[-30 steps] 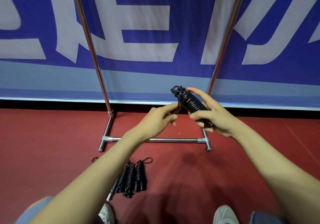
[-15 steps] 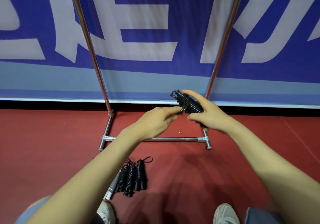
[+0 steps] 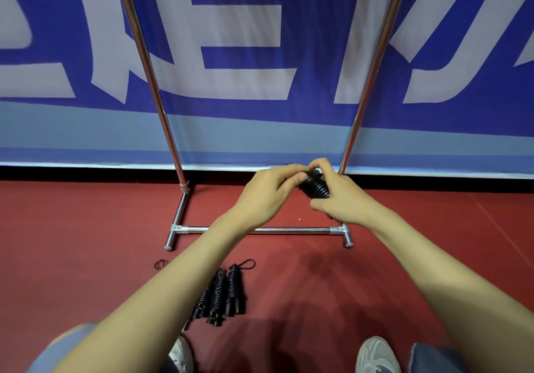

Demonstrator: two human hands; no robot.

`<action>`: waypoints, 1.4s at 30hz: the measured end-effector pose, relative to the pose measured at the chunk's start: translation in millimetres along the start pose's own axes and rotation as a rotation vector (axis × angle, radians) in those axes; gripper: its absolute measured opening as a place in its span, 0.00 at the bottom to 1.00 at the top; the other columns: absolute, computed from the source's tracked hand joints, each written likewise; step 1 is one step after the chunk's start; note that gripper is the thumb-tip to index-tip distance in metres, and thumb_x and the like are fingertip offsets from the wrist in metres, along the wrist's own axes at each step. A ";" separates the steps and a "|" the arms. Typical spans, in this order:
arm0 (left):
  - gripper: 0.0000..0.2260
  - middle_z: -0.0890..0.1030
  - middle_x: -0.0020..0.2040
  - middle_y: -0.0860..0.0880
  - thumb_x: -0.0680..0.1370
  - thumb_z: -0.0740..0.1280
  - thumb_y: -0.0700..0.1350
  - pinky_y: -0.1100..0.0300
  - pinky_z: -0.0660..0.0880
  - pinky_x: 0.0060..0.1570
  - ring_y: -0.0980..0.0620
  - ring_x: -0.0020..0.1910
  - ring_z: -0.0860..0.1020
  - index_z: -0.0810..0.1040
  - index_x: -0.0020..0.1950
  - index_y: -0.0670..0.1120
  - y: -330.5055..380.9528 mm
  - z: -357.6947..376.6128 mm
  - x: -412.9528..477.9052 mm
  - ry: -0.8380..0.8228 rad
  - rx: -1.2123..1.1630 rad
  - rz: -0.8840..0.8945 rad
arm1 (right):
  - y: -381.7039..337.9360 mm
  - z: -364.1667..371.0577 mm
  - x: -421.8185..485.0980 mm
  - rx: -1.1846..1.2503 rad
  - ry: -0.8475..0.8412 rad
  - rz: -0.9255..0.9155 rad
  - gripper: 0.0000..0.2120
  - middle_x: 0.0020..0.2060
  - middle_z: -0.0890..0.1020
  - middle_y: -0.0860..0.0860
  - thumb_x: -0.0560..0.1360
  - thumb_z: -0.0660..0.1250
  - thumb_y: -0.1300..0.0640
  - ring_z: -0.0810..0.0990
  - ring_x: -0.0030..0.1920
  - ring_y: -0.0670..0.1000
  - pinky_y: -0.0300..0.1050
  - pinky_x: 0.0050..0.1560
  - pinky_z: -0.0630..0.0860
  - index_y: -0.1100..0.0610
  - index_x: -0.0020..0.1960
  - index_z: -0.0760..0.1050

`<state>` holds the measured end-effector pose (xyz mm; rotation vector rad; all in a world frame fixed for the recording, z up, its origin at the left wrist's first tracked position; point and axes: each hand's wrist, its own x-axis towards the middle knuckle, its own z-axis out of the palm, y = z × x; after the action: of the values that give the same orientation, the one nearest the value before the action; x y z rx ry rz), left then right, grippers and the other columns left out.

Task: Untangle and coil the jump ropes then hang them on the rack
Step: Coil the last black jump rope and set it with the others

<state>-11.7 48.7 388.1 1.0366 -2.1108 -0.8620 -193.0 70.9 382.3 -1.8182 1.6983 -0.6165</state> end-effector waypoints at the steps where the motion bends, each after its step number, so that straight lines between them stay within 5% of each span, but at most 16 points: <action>1: 0.12 0.83 0.54 0.58 0.81 0.60 0.51 0.54 0.72 0.60 0.60 0.56 0.78 0.80 0.60 0.54 -0.7 -0.4 0.7 0.005 -0.001 0.005 | -0.4 -1.0 0.5 0.017 0.027 0.005 0.25 0.38 0.79 0.55 0.69 0.68 0.63 0.76 0.27 0.56 0.53 0.28 0.77 0.45 0.58 0.61; 4: 0.11 0.81 0.38 0.55 0.82 0.62 0.48 0.68 0.70 0.43 0.68 0.37 0.75 0.81 0.59 0.51 -6.5 -4.6 2.6 0.016 -0.092 -0.061 | -0.4 -12.2 1.4 0.111 0.137 0.023 0.26 0.38 0.79 0.55 0.69 0.70 0.64 0.77 0.28 0.56 0.49 0.27 0.75 0.45 0.61 0.64; 7: 0.11 0.72 0.30 0.54 0.82 0.60 0.46 0.66 0.60 0.30 0.60 0.27 0.64 0.81 0.56 0.47 -13.0 -3.3 4.7 -0.095 -0.303 -0.193 | -2.1 -17.4 0.3 0.290 0.180 0.030 0.30 0.39 0.78 0.56 0.69 0.70 0.65 0.75 0.28 0.54 0.44 0.24 0.71 0.42 0.63 0.67; 11: 0.09 0.75 0.33 0.52 0.81 0.62 0.42 0.65 0.63 0.31 0.57 0.28 0.66 0.81 0.52 0.42 -20.5 -11.5 4.3 -0.140 -0.522 -0.275 | -7.8 -22.8 -6.0 0.488 0.129 -0.024 0.34 0.39 0.78 0.51 0.69 0.70 0.69 0.73 0.28 0.50 0.40 0.22 0.67 0.40 0.66 0.69; 17: 0.05 0.81 0.38 0.52 0.77 0.67 0.40 0.69 0.72 0.49 0.57 0.40 0.77 0.82 0.45 0.42 -35.2 -25.4 -0.1 -0.160 -0.250 -0.140 | -15.5 -32.6 -25.1 0.561 -0.230 -0.129 0.35 0.34 0.78 0.50 0.69 0.71 0.72 0.70 0.26 0.49 0.36 0.21 0.64 0.41 0.66 0.73; 20: 0.07 0.80 0.34 0.53 0.75 0.70 0.37 0.68 0.70 0.39 0.57 0.34 0.74 0.82 0.39 0.47 -29.9 -35.2 -0.4 -0.324 -0.174 -0.134 | -15.6 -38.1 -31.0 0.530 -0.477 -0.096 0.34 0.36 0.79 0.50 0.69 0.70 0.73 0.71 0.26 0.48 0.34 0.19 0.64 0.43 0.66 0.73; 24: 0.06 0.83 0.37 0.48 0.73 0.72 0.36 0.62 0.75 0.43 0.57 0.37 0.76 0.84 0.42 0.47 -26.0 -33.7 1.6 -0.499 0.074 -0.150 | -16.5 -27.9 -28.7 0.332 -0.695 -0.017 0.31 0.35 0.79 0.51 0.71 0.70 0.72 0.72 0.27 0.49 0.36 0.19 0.64 0.45 0.66 0.72; 27: 0.04 0.82 0.35 0.50 0.73 0.72 0.39 0.64 0.73 0.40 0.60 0.34 0.75 0.85 0.46 0.45 -16.9 -21.7 4.2 -0.405 0.190 -0.127 | -19.0 -20.7 -24.3 0.225 -0.673 0.061 0.29 0.28 0.77 0.45 0.72 0.68 0.71 0.72 0.24 0.48 0.37 0.20 0.65 0.47 0.65 0.69; 29: 0.05 0.80 0.34 0.54 0.75 0.70 0.38 0.68 0.71 0.39 0.63 0.34 0.75 0.85 0.47 0.43 -12.2 -12.9 4.4 -0.279 0.252 -0.094 | -18.5 -18.0 -21.5 0.184 -0.604 0.089 0.29 0.34 0.79 0.52 0.71 0.69 0.69 0.72 0.25 0.49 0.39 0.21 0.67 0.47 0.65 0.66; 32: 0.08 0.84 0.43 0.48 0.77 0.66 0.37 0.59 0.74 0.49 0.52 0.44 0.80 0.84 0.51 0.42 -7.3 -2.2 3.8 -0.035 0.206 -0.111 | -14.1 -14.2 -16.8 0.044 -0.389 0.048 0.30 0.41 0.79 0.59 0.70 0.69 0.64 0.76 0.30 0.55 0.48 0.27 0.74 0.43 0.65 0.64; 35: 0.10 0.84 0.54 0.44 0.79 0.64 0.38 0.61 0.70 0.56 0.47 0.54 0.80 0.82 0.58 0.41 -0.1 2.9 5.4 0.141 0.195 -0.080 | -14.3 -7.9 -13.7 -0.109 -0.176 -0.015 0.38 0.39 0.78 0.51 0.70 0.68 0.60 0.79 0.33 0.55 0.52 0.38 0.79 0.40 0.73 0.56; 38: 0.12 0.84 0.54 0.46 0.80 0.62 0.38 0.65 0.69 0.54 0.49 0.55 0.80 0.80 0.61 0.43 -1.0 6.2 2.6 0.209 0.142 -0.029 | -13.9 -4.5 -15.1 -0.101 -0.128 -0.032 0.44 0.35 0.76 0.48 0.70 0.66 0.63 0.78 0.31 0.52 0.47 0.35 0.79 0.32 0.74 0.50; 42: 0.08 0.82 0.50 0.54 0.79 0.64 0.36 0.69 0.73 0.55 0.61 0.52 0.79 0.78 0.55 0.44 -3.1 6.8 -4.6 0.197 -0.058 -0.004 | -11.0 -9.1 -17.9 0.147 -0.187 0.001 0.44 0.37 0.78 0.52 0.71 0.65 0.71 0.81 0.28 0.50 0.44 0.30 0.78 0.27 0.67 0.56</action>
<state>-13.2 53.0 380.5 1.0516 -1.9089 -0.7847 -192.6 88.2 397.3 -1.7139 1.4912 -0.5379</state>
